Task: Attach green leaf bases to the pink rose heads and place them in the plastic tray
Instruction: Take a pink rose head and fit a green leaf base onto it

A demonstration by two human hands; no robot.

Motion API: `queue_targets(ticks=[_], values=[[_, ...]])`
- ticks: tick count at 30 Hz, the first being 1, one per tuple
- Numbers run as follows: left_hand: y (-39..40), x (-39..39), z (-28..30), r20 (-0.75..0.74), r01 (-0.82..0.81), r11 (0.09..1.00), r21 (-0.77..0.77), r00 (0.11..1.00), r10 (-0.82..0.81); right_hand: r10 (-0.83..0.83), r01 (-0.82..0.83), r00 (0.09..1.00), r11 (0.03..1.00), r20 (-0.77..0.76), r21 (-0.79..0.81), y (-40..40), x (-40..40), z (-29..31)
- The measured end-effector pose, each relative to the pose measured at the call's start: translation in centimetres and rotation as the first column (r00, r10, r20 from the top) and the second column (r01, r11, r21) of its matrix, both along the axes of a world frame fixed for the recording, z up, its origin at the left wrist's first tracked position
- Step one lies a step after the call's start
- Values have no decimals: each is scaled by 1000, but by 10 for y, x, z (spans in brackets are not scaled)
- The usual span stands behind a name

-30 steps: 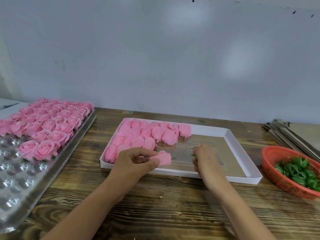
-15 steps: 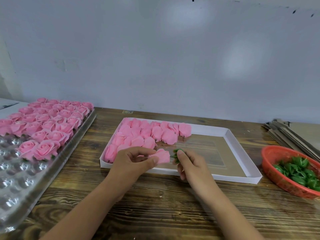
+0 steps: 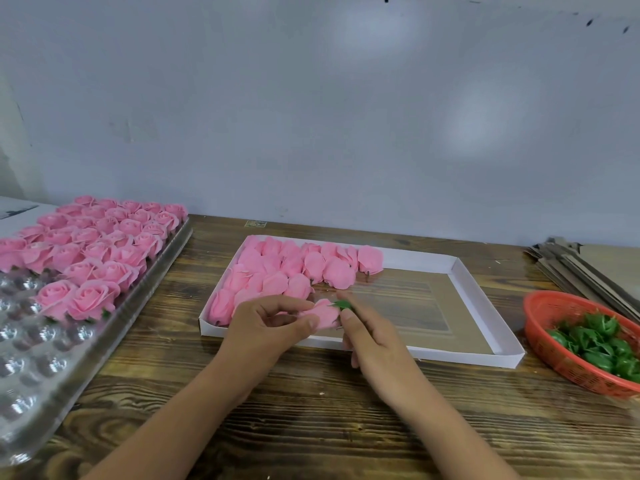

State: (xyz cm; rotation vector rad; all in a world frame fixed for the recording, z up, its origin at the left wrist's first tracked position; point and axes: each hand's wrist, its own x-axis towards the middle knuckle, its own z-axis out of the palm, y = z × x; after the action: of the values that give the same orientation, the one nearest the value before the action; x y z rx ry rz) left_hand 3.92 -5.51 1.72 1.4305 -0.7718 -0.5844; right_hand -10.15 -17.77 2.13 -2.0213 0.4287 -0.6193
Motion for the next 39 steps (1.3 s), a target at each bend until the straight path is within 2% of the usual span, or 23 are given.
queue_targets(ticks=[6, 10, 17, 26, 29, 32, 35, 39], values=[[0, 2, 2, -63, 4, 1000, 8, 998, -3, 4, -6, 999, 999, 39, 45, -2, -2, -5], [1, 2, 2, -88, 43, 999, 15, 995, -41, -16, -4, 994, 985, 112, 172, -3, 0, -11], [2, 5, -1, -88, 92, 996, 12, 992, -90, -24, -22, 990, 947, 139, 321, -6, -3, -10], [4, 3, 2, -15, 117, 993, 33, 993, -116, 16, -42, 996, 953, 90, 300, -7, -5, -6], [3, 0, 6, 21, 87, 996, -28, 996, -86, 35, -62, 994, 959, 102, 275, -5, -2, -3], [2, -2, 6, 31, 71, 992, -108, 997, -68, 17, -74, 985, 939, 170, 335, -2, 1, -3], [1, -4, 2, 67, 85, 993, -83, 995, -79, 2, -99, 974, 901, 225, 422, 1, 2, -4], [-1, -7, -2, 87, 100, 989, -105, 992, -92, 30, -110, 980, 905, 197, 412, 6, 3, -6]])
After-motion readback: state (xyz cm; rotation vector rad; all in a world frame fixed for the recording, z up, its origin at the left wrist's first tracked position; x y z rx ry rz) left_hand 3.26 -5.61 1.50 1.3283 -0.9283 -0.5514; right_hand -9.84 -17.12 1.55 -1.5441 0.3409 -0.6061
